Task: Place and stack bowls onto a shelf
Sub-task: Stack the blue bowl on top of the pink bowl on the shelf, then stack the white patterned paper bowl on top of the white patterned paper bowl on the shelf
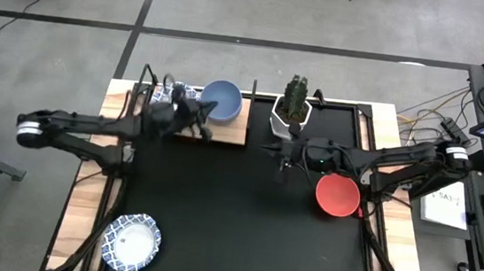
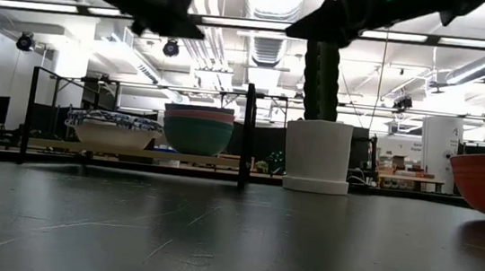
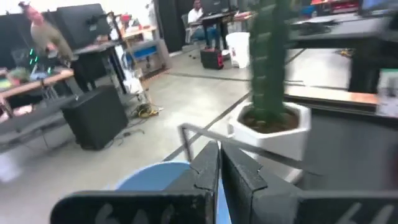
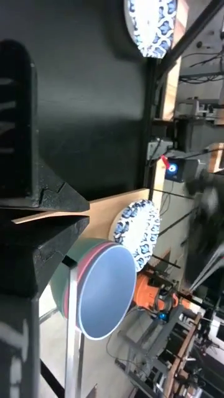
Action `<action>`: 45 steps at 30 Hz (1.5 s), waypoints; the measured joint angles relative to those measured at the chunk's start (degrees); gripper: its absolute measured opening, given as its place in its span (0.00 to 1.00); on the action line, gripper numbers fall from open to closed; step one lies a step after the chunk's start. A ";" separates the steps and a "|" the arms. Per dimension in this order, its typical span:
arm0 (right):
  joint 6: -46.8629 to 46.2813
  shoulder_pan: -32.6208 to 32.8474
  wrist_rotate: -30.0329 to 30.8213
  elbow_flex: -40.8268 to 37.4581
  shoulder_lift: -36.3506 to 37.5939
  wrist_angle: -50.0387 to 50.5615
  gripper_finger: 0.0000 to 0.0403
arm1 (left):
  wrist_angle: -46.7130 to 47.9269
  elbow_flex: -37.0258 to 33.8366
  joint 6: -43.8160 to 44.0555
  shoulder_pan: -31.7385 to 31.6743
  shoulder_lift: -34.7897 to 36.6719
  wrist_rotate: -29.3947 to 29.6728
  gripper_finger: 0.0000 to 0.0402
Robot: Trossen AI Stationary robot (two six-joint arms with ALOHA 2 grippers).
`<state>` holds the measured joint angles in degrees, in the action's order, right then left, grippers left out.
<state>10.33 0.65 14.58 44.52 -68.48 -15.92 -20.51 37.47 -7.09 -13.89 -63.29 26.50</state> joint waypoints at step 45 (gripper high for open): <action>-0.74 0.25 -1.34 -4.60 0.32 3.01 0.03 | 19.20 16.65 13.05 -17.74 -15.61 -24.95 0.00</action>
<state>9.58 0.91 13.24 39.92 -68.16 -12.91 -1.31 54.11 5.96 -31.63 -78.90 1.55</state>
